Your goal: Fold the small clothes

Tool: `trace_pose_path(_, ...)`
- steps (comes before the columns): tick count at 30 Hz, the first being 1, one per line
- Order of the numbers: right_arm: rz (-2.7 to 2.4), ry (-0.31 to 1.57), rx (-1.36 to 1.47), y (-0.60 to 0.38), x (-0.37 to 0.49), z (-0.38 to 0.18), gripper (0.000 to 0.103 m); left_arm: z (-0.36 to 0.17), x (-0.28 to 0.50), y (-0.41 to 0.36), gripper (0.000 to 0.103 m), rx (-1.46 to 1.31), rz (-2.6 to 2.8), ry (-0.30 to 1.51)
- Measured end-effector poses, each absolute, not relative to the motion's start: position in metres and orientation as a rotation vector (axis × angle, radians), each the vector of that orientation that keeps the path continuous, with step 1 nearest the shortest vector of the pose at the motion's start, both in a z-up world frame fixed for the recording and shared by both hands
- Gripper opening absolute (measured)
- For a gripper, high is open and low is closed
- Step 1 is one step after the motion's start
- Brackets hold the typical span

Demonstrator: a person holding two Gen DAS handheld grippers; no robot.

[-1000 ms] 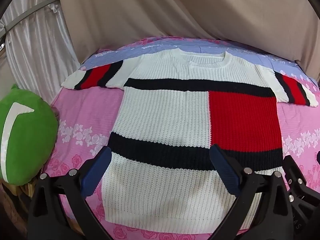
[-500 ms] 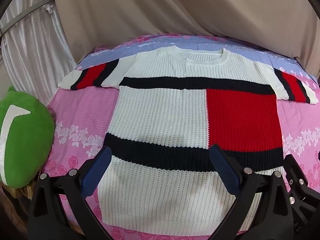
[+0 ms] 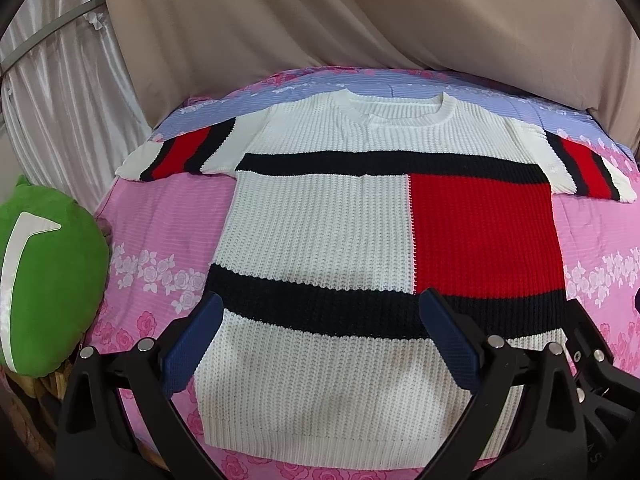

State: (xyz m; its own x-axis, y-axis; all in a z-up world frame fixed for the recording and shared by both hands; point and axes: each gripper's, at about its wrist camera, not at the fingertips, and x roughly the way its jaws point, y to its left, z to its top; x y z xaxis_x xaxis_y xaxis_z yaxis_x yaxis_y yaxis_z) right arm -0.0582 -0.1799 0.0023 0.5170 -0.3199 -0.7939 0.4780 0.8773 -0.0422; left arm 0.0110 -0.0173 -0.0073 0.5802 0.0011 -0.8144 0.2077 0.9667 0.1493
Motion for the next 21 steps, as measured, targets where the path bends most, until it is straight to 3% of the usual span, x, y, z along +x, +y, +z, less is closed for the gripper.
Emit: trace_pose_path(21, -0.477, 0.920, 0.198, -0.1819, -0.0531, 0.0005, 0.098, -0.0082, 0.0184, -0.0229, 0.096, 0.252, -0.120, 0.948)
